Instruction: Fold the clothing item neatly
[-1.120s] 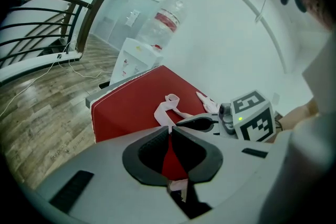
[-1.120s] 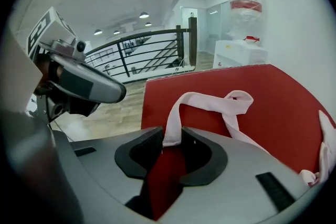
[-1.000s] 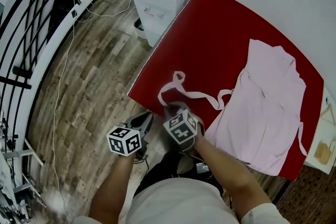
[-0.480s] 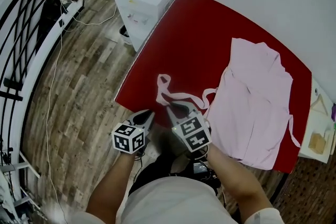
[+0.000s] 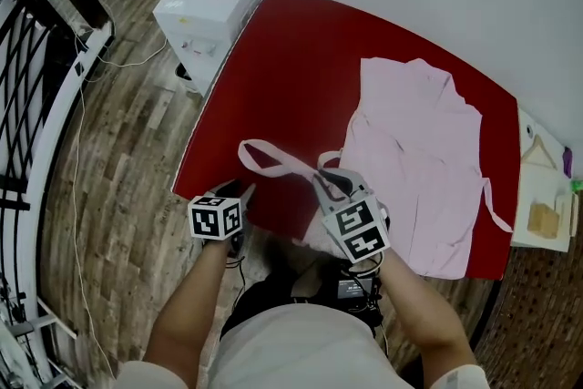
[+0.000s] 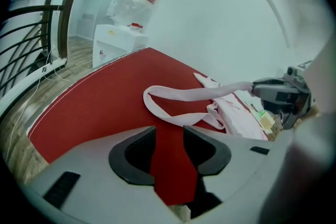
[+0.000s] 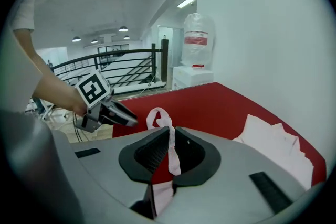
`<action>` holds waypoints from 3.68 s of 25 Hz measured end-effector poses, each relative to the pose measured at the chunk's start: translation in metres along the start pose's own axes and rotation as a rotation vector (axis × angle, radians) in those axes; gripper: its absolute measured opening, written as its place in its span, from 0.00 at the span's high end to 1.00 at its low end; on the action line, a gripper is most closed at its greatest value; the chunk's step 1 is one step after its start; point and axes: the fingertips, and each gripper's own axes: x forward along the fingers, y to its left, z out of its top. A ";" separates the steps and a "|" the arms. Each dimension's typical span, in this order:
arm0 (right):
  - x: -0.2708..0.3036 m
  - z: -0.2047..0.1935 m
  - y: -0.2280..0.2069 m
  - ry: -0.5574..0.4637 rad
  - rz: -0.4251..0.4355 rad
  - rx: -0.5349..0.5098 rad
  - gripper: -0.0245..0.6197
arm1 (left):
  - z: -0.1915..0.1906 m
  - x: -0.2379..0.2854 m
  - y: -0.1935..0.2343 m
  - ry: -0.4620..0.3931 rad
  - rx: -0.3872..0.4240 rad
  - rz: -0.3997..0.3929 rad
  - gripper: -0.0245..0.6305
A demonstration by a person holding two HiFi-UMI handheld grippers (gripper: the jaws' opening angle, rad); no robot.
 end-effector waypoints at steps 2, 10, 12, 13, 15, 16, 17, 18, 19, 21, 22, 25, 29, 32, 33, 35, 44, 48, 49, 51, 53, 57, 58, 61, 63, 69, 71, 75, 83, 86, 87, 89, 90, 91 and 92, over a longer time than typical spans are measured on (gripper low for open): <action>-0.007 -0.005 -0.016 0.005 -0.028 0.008 0.89 | 0.006 0.009 0.006 0.022 -0.012 0.026 0.74; -0.027 -0.031 -0.056 0.030 -0.095 0.045 0.89 | 0.022 0.040 0.008 0.101 0.037 0.067 0.74; -0.030 -0.035 -0.060 0.032 -0.100 0.054 0.89 | 0.026 0.045 0.008 0.108 0.035 0.073 0.74; -0.032 -0.037 -0.062 0.033 -0.101 0.058 0.89 | 0.029 0.047 0.006 0.102 0.028 0.067 0.74; -0.035 -0.041 -0.067 0.032 -0.104 0.063 0.89 | 0.035 0.050 -0.001 0.086 0.007 0.044 0.74; -0.037 -0.042 -0.070 0.032 -0.105 0.064 0.89 | 0.038 0.052 -0.006 0.080 -0.001 0.032 0.74; -0.038 -0.044 -0.073 0.031 -0.106 0.067 0.89 | 0.039 0.054 -0.009 0.079 -0.005 0.021 0.74; -0.039 -0.045 -0.075 0.031 -0.108 0.068 0.89 | 0.040 0.056 -0.012 0.082 -0.008 0.015 0.74; -0.040 -0.046 -0.078 0.031 -0.110 0.069 0.89 | 0.039 0.058 -0.014 0.089 -0.009 0.014 0.74; -0.044 -0.048 -0.083 0.032 -0.116 0.068 0.89 | 0.039 0.060 -0.015 0.103 0.000 0.029 0.87; -0.046 -0.050 -0.086 0.032 -0.121 0.066 0.89 | 0.040 0.059 -0.016 0.103 0.016 0.037 0.93; -0.054 -0.057 -0.099 0.036 -0.140 0.058 0.89 | 0.053 0.054 -0.033 0.053 0.103 0.031 0.93; -0.069 -0.071 -0.124 0.049 -0.175 0.062 0.89 | 0.077 0.043 -0.079 -0.059 0.256 -0.038 0.93; -0.082 -0.083 -0.145 0.061 -0.208 0.068 0.89 | 0.089 0.035 -0.123 -0.123 0.366 -0.110 0.93; -0.086 -0.087 -0.152 0.065 -0.219 0.069 0.89 | 0.091 0.032 -0.138 -0.139 0.398 -0.134 0.93; -0.095 -0.095 -0.165 0.072 -0.241 0.071 0.89 | 0.095 0.028 -0.167 -0.166 0.453 -0.177 0.93; -0.137 -0.136 -0.225 0.113 -0.342 0.074 0.89 | 0.089 0.035 -0.281 -0.187 0.645 -0.323 0.93; -0.150 -0.161 -0.247 0.148 -0.368 0.071 0.89 | 0.055 0.057 -0.318 -0.114 0.710 -0.380 0.93; -0.152 -0.168 -0.253 0.160 -0.373 0.069 0.89 | 0.045 0.062 -0.327 -0.091 0.728 -0.392 0.93; -0.158 -0.184 -0.267 0.185 -0.383 0.068 0.89 | 0.025 0.073 -0.343 -0.046 0.766 -0.409 0.93; -0.163 -0.202 -0.282 0.209 -0.394 0.074 0.89 | 0.005 0.085 -0.355 -0.001 0.804 -0.414 0.93; -0.168 -0.239 -0.310 0.265 -0.410 0.100 0.89 | -0.028 0.106 -0.368 0.085 0.842 -0.407 0.93; -0.167 -0.248 -0.317 0.275 -0.414 0.108 0.89 | -0.033 0.111 -0.371 0.098 0.846 -0.404 0.93; -0.165 -0.269 -0.338 0.298 -0.426 0.129 0.89 | -0.046 0.122 -0.382 0.130 0.860 -0.402 0.93; -0.165 -0.280 -0.351 0.301 -0.435 0.150 0.89 | -0.055 0.128 -0.391 0.149 0.869 -0.405 0.93; -0.163 -0.293 -0.379 0.254 -0.460 0.242 0.89 | -0.077 0.142 -0.406 0.194 0.875 -0.395 0.93; -0.159 -0.300 -0.380 0.254 -0.449 0.259 0.89 | -0.084 0.146 -0.405 0.222 0.871 -0.387 0.93; -0.160 -0.309 -0.379 0.236 -0.448 0.251 0.72 | -0.088 0.146 -0.406 0.237 0.880 -0.392 0.76; -0.193 -0.311 -0.377 0.159 -0.462 0.296 0.68 | -0.083 0.135 -0.421 0.204 0.841 -0.439 0.74; -0.212 -0.318 -0.372 0.137 -0.474 0.338 0.68 | -0.081 0.134 -0.431 0.204 0.836 -0.461 0.74; -0.220 -0.323 -0.371 0.135 -0.484 0.348 0.68 | -0.081 0.134 -0.435 0.205 0.836 -0.471 0.74; -0.238 -0.335 -0.370 0.142 -0.513 0.361 0.68 | -0.082 0.136 -0.444 0.212 0.840 -0.492 0.74; -0.247 -0.343 -0.369 0.151 -0.528 0.367 0.68 | -0.083 0.136 -0.449 0.216 0.844 -0.501 0.74; -0.256 -0.352 -0.368 0.161 -0.541 0.374 0.68 | -0.085 0.137 -0.454 0.219 0.848 -0.508 0.74; -0.265 -0.361 -0.368 0.171 -0.554 0.385 0.68 | -0.086 0.137 -0.458 0.223 0.850 -0.514 0.74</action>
